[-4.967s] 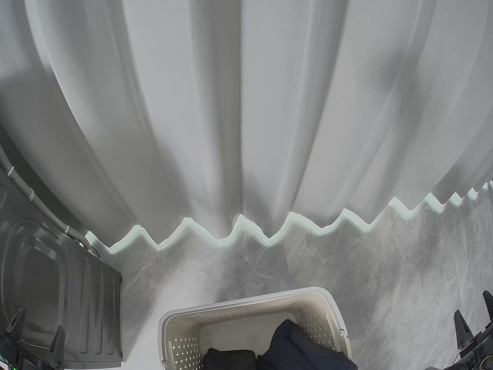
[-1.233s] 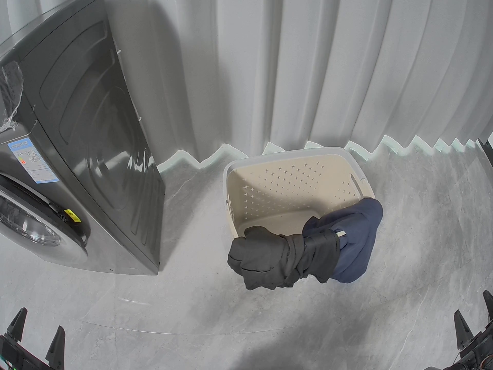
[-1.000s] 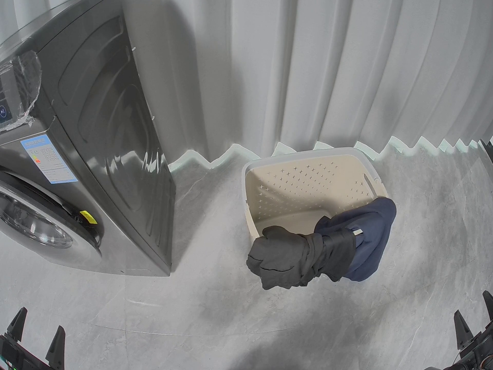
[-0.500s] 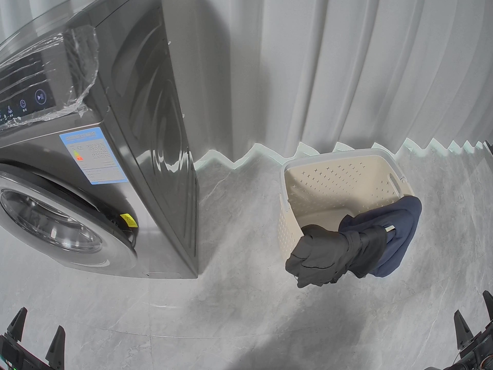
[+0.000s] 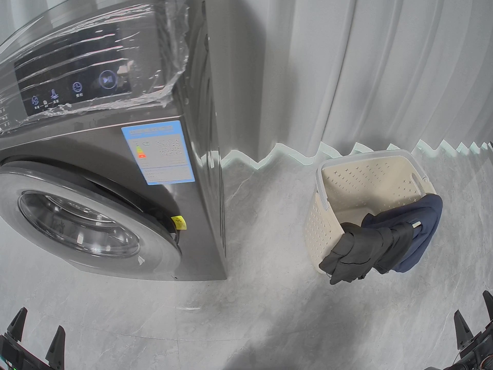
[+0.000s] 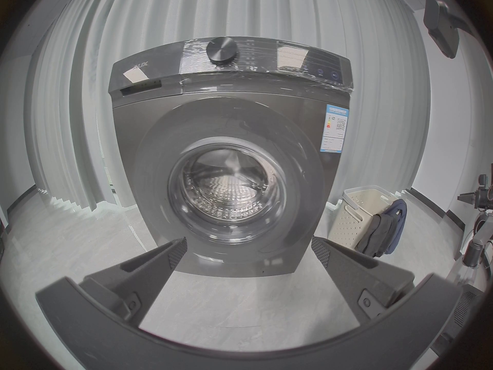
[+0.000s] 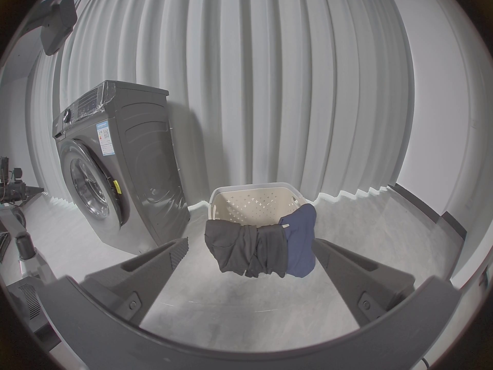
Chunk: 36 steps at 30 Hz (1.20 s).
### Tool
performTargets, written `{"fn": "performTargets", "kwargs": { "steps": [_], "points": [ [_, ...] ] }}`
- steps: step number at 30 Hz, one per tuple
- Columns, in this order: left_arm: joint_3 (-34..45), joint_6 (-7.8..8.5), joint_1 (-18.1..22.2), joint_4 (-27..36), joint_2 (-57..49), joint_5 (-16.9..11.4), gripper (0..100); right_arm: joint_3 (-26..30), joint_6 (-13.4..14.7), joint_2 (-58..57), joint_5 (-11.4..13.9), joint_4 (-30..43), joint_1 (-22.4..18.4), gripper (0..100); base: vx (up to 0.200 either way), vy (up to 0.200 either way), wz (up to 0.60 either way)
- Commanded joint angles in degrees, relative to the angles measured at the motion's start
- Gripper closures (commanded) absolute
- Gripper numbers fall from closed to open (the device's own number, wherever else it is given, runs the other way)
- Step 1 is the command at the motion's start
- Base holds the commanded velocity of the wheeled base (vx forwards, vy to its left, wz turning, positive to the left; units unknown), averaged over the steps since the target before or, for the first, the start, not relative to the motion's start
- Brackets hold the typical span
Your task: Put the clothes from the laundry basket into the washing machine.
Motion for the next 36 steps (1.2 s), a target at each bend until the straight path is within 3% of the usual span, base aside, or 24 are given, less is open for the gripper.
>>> {"fn": "performTargets", "kwargs": {
  "steps": [1, 17, 36],
  "points": [
    [0.8, 0.0, 0.0, 0.0, -0.8, 0.1, 0, 0.9, 0.0, -0.8, 0.0, 0.0, 0.1, 0, 0.0, 0.2, 0.0],
    [0.8, 0.0, 0.0, 0.0, -0.7, 0.1, 0, 0.9, 0.0, -0.8, 0.0, 0.0, 0.0, 0, 0.0, 0.2, 0.0],
    [0.8, 0.0, 0.0, 0.0, -0.8, 0.0, 0, 0.9, 0.0, -0.8, 0.0, 0.0, 0.1, 0, -0.032, 0.011, 0.0]
  ]
}}
